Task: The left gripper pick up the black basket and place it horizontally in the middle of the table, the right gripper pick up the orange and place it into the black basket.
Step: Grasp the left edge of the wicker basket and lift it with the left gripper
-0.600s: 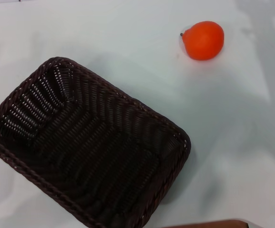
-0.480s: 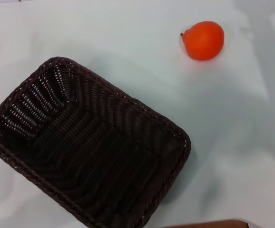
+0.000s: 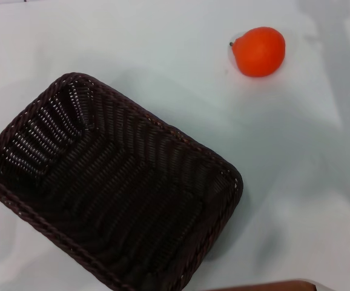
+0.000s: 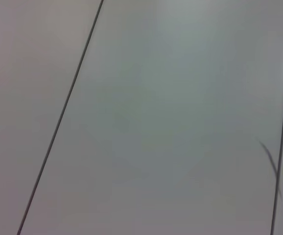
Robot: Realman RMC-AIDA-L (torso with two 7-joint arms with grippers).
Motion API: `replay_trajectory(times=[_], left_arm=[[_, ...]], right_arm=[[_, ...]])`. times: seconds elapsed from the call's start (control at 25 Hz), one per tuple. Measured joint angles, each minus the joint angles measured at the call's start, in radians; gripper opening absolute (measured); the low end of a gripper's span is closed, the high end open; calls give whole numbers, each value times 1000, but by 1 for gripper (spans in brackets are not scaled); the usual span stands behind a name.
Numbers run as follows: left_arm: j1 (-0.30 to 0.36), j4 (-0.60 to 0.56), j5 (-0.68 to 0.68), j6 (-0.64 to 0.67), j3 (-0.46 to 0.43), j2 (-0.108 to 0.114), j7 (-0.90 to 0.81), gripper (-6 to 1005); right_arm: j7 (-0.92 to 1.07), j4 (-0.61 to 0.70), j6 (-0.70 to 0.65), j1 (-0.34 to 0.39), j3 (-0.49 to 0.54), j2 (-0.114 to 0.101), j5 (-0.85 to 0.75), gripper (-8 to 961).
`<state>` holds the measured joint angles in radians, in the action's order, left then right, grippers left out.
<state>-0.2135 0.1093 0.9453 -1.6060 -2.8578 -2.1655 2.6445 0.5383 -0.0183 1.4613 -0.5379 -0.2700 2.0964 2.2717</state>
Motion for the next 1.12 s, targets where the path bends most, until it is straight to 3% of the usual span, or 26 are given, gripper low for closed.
replay_trajectory(times=[0.32, 0.6, 0.88, 1.12], left_arm=[[6, 0, 6, -4, 3, 0, -2, 783], [27, 32, 10, 0, 68, 4, -50, 782], [82, 144, 11, 4, 155, 11, -226, 783], [109, 177, 10, 11, 162, 13, -263, 784]], right_arm=[[3, 0, 0, 4, 0, 0, 0, 915], [18, 4, 18, 16, -3, -1, 0, 914], [134, 88, 17, 40, -87, -9, -42, 914], [173, 154, 42, 67, -145, -9, -53, 914]])
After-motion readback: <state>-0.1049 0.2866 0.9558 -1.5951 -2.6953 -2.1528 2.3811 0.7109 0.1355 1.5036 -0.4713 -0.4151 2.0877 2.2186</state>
